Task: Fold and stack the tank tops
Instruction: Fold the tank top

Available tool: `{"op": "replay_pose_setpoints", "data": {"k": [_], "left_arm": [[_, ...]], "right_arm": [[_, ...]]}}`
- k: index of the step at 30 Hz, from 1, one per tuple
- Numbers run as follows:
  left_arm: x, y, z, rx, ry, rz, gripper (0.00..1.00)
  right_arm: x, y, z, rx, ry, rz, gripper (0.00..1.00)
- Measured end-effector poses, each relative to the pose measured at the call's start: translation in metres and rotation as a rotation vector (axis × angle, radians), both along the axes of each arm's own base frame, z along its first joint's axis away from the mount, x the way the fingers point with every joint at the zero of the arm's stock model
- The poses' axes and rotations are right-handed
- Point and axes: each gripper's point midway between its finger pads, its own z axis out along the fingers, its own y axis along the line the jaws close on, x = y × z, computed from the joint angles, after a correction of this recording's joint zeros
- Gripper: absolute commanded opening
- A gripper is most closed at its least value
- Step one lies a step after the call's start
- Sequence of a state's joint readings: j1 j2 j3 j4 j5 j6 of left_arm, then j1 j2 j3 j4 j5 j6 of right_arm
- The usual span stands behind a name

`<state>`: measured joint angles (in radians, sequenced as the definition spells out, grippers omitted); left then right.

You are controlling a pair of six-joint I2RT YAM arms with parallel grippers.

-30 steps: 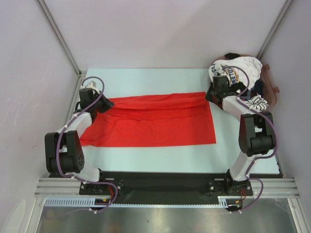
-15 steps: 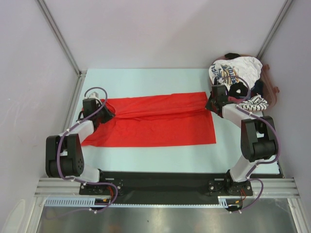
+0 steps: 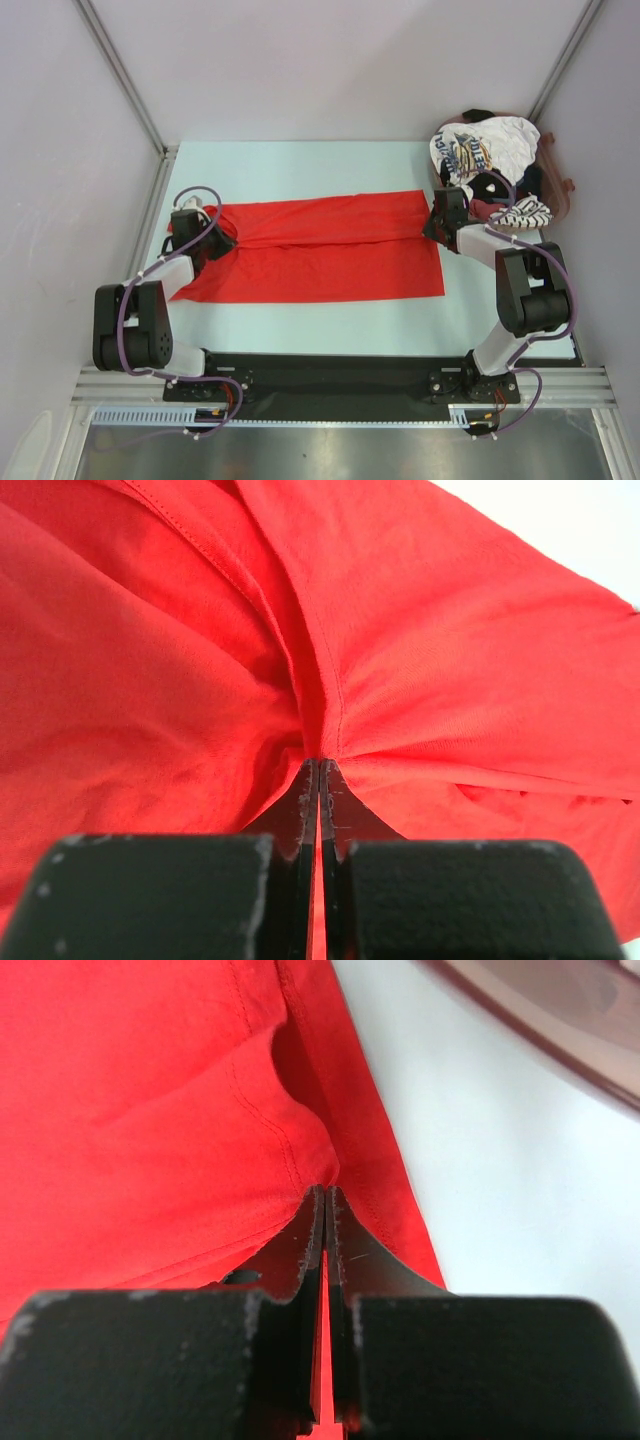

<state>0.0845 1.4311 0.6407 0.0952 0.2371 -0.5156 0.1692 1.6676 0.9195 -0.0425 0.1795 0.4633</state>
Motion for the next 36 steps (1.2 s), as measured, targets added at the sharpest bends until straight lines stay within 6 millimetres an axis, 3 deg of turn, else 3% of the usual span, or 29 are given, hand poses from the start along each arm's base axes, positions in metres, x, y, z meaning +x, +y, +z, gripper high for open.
{"op": "replay_pose_setpoints", "data": {"k": [8, 21, 36], "left_arm": [[-0.002, 0.001, 0.001, 0.003, -0.004, 0.003, 0.0], [-0.001, 0.006, 0.036, 0.029, -0.097, 0.027, 0.0], [-0.022, 0.006, 0.011, 0.031, -0.03, 0.038, 0.0]], "right_arm": [[0.002, 0.001, 0.011, 0.012, -0.043, -0.006, 0.0], [0.0, 0.004, 0.033, 0.02, -0.098, 0.004, 0.0], [-0.019, 0.003, 0.014, 0.013, -0.055, 0.002, 0.0]]}}
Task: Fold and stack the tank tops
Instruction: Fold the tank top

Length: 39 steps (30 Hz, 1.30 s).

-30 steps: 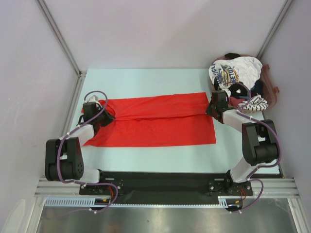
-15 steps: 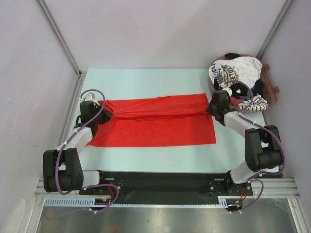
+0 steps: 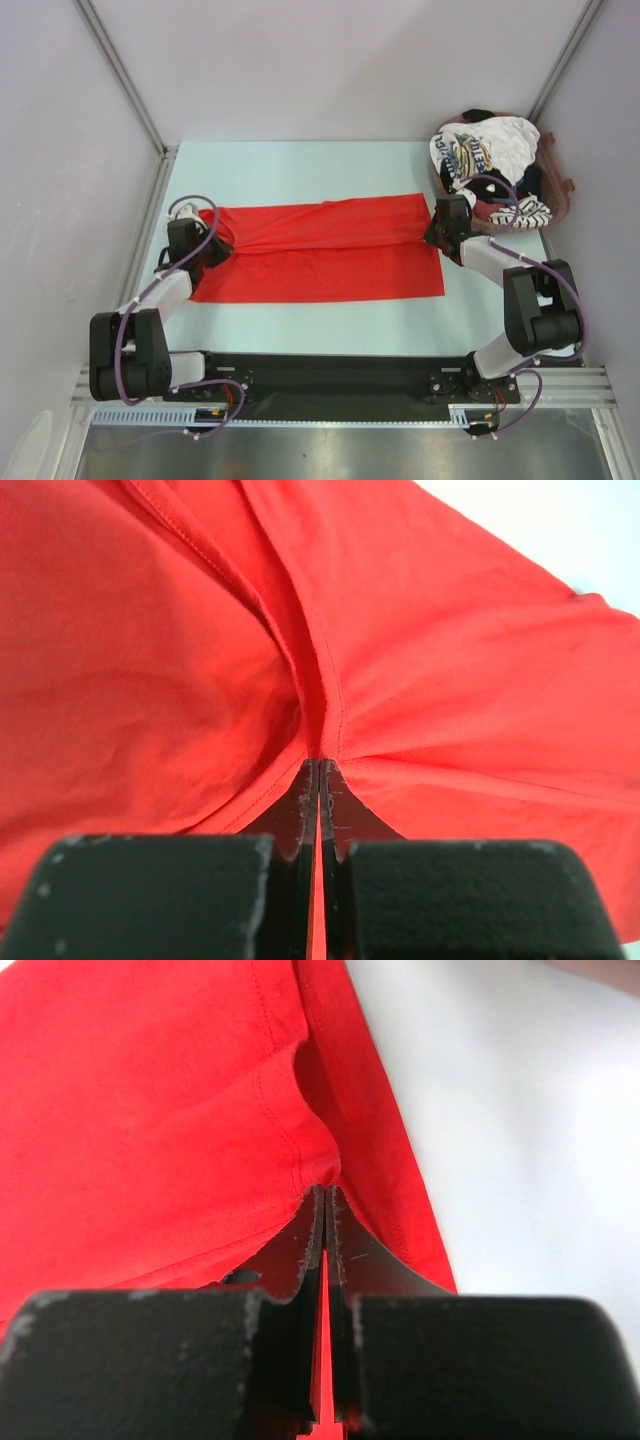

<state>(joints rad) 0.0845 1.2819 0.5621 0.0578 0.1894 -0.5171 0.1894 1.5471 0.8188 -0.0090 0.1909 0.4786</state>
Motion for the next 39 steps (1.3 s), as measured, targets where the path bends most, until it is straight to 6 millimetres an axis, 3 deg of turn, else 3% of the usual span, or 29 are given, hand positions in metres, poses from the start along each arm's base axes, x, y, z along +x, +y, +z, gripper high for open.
{"op": "replay_pose_setpoints", "data": {"k": [17, 19, 20, 22, 23, 25, 36, 39], "left_arm": [[-0.021, 0.007, -0.016, 0.019, 0.043, 0.053, 0.02], [-0.021, 0.007, -0.017, 0.019, 0.046, 0.053, 0.18], [-0.021, 0.007, -0.018, 0.016, 0.05, 0.057, 0.27], [-0.022, 0.008, -0.021, 0.015, 0.062, 0.068, 0.39], [-0.022, 0.009, -0.023, 0.017, 0.068, 0.074, 0.5], [-0.024, 0.01, -0.025, 0.019, 0.074, 0.084, 0.59], [-0.034, 0.015, 0.001, 0.038, 0.005, 0.117, 0.75], [-0.042, 0.016, 0.004, 0.038, 0.006, 0.127, 0.82]], "right_arm": [[-0.024, -0.005, -0.014, -0.003, 0.012, -0.043, 0.0], [-0.024, -0.005, -0.014, 0.0, 0.011, -0.048, 0.06], [-0.024, -0.005, -0.014, 0.002, 0.01, -0.05, 0.2], [-0.024, -0.006, -0.014, 0.002, 0.01, -0.061, 0.34], [-0.024, -0.007, -0.014, 0.001, 0.009, -0.066, 0.39], [-0.024, -0.009, -0.014, -0.003, 0.007, -0.076, 0.44], [-0.029, -0.014, -0.001, -0.013, -0.026, -0.09, 0.45], [-0.034, -0.014, 0.0, -0.015, -0.019, -0.086, 0.36]]}}
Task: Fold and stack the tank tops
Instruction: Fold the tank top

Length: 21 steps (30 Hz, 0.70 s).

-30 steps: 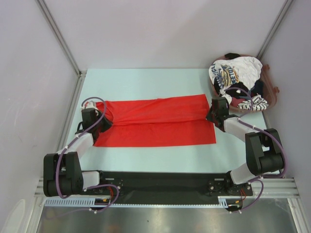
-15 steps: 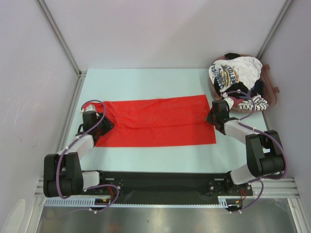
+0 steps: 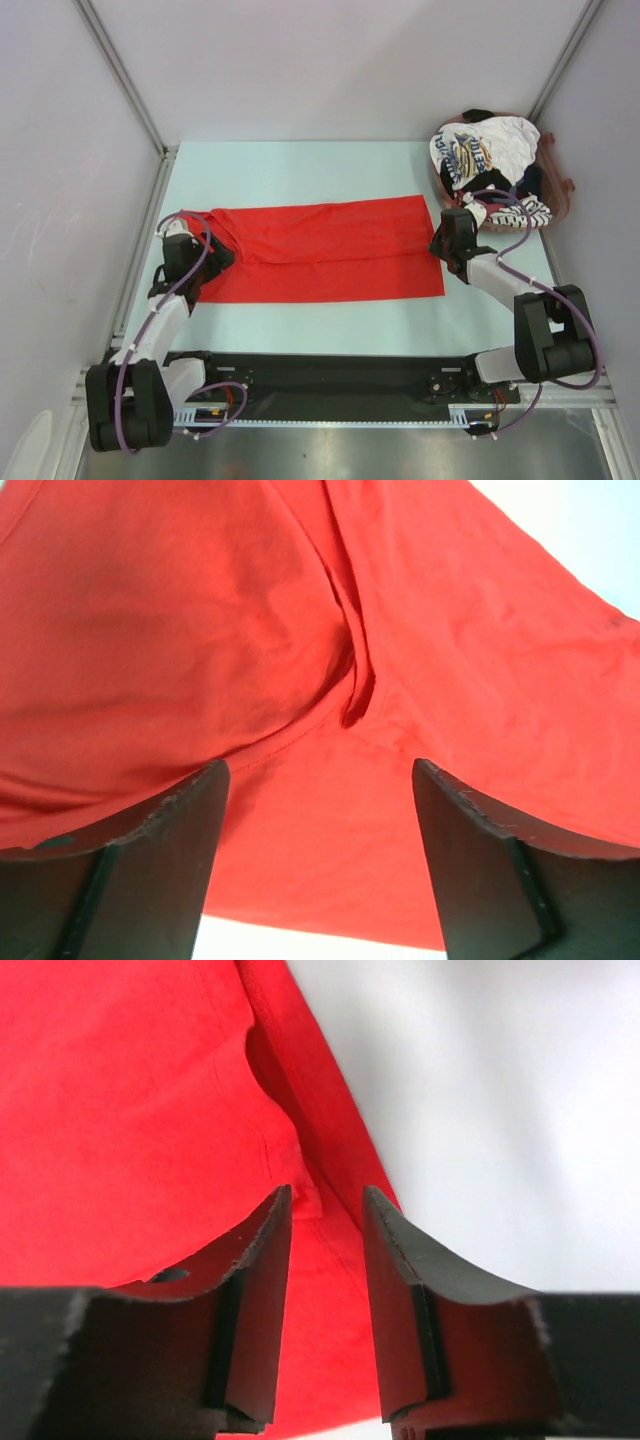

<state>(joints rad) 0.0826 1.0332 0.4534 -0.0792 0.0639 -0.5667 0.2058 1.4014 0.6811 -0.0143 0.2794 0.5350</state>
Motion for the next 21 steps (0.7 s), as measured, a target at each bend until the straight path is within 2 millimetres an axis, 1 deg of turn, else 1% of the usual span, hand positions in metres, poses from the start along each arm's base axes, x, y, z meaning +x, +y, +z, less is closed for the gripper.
{"op": "replay_pose_setpoints", "data": {"k": [2, 3, 4, 5, 6, 7, 10, 12, 14, 18, 21], "left_arm": [[-0.005, 0.002, 0.002, 0.001, 0.006, 0.015, 0.87], [-0.008, 0.004, 0.002, -0.002, 0.013, 0.026, 0.88], [-0.011, 0.005, 0.002, -0.006, 0.021, 0.039, 0.87], [-0.014, 0.008, 0.001, -0.013, 0.03, 0.058, 0.86], [-0.017, 0.012, 0.0, -0.021, 0.041, 0.082, 0.85], [-0.02, 0.017, -0.001, -0.027, 0.051, 0.11, 0.82], [-0.031, 0.034, -0.004, -0.037, 0.087, 0.214, 0.79], [-0.041, 0.044, -0.006, -0.03, 0.112, 0.282, 0.79], [-0.049, 0.048, -0.006, -0.026, 0.125, 0.325, 0.78], [-0.059, 0.052, 0.0, -0.029, 0.118, 0.38, 0.78], [-0.065, 0.055, -0.001, -0.032, 0.141, 0.41, 0.78]], "right_arm": [[-0.005, 0.001, 0.0, 0.004, 0.009, 0.007, 0.35], [-0.008, 0.001, 0.0, 0.008, 0.016, 0.012, 0.35], [-0.012, 0.003, -0.001, 0.016, 0.025, 0.018, 0.4], [-0.016, 0.004, 0.0, 0.024, 0.031, 0.023, 0.42], [-0.02, 0.005, 0.0, 0.03, 0.037, 0.028, 0.43], [-0.025, 0.006, 0.0, 0.032, 0.045, 0.032, 0.43], [-0.043, 0.008, 0.0, 0.039, 0.079, 0.023, 0.43], [-0.054, 0.006, 0.002, 0.049, 0.095, 0.0, 0.43], [-0.065, 0.004, 0.001, 0.059, 0.108, -0.018, 0.42], [-0.084, 0.002, -0.009, 0.087, 0.155, -0.055, 0.41], [-0.095, 0.002, -0.018, 0.108, 0.195, -0.08, 0.41]]}}
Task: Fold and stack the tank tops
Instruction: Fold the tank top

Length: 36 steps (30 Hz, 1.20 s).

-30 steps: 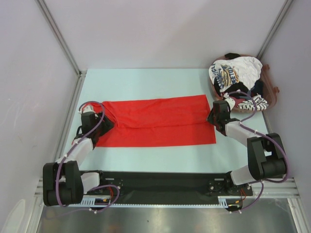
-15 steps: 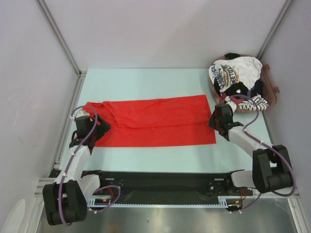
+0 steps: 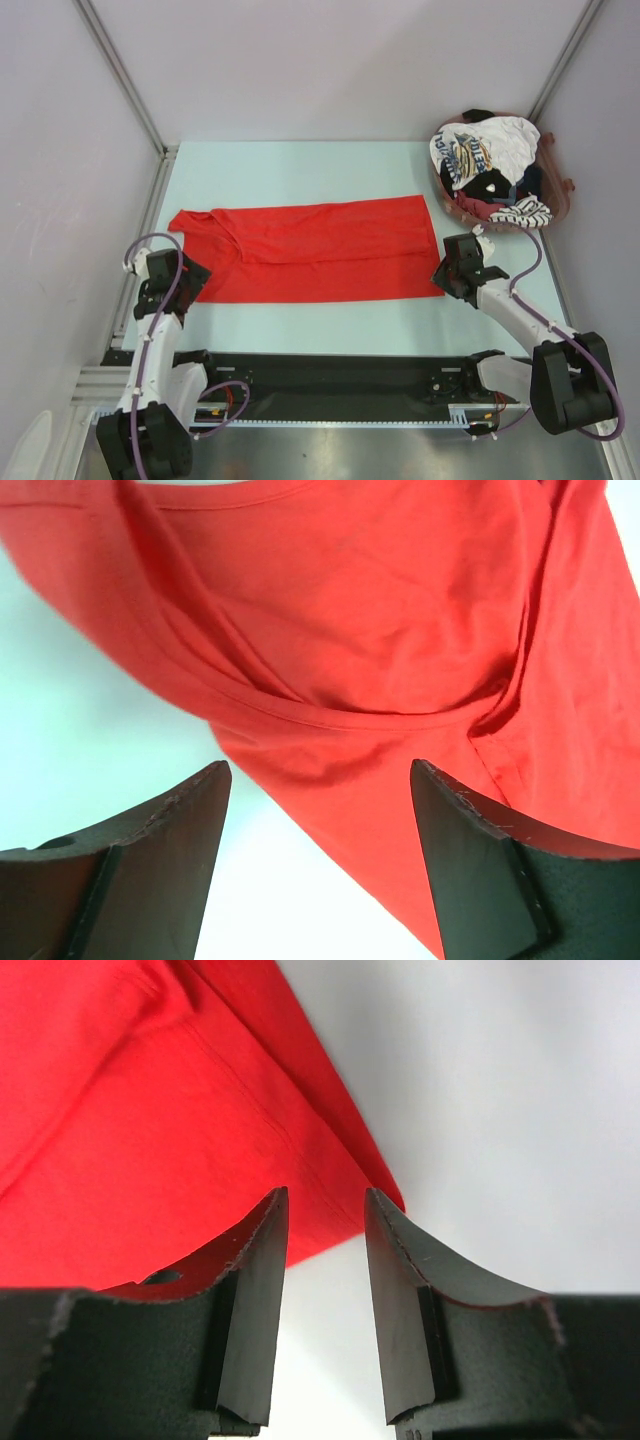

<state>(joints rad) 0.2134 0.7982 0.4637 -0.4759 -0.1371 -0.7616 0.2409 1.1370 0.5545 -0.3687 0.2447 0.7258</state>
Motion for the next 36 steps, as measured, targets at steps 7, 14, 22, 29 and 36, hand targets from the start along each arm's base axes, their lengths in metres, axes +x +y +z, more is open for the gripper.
{"op": "replay_pose_setpoints", "data": {"k": [7, 14, 22, 29, 36], "left_arm": [[-0.009, 0.008, -0.004, -0.009, 0.034, 0.066, 0.77], [-0.015, 0.02, -0.016, -0.021, 0.087, 0.14, 0.77], [-0.018, 0.032, -0.033, -0.035, 0.115, 0.207, 0.75], [-0.01, 0.045, -0.044, -0.042, 0.119, 0.258, 0.73], [0.024, 0.057, -0.051, -0.053, 0.066, 0.276, 0.71]], "right_arm": [[-0.016, 0.005, -0.014, 0.061, 0.057, -0.041, 0.4], [-0.025, 0.008, -0.022, 0.095, 0.081, -0.083, 0.41], [-0.025, 0.009, -0.027, 0.112, 0.058, -0.114, 0.08], [-0.018, 0.01, -0.029, 0.109, 0.045, -0.112, 0.0], [-0.018, 0.011, -0.029, 0.103, 0.042, -0.101, 0.0]]}}
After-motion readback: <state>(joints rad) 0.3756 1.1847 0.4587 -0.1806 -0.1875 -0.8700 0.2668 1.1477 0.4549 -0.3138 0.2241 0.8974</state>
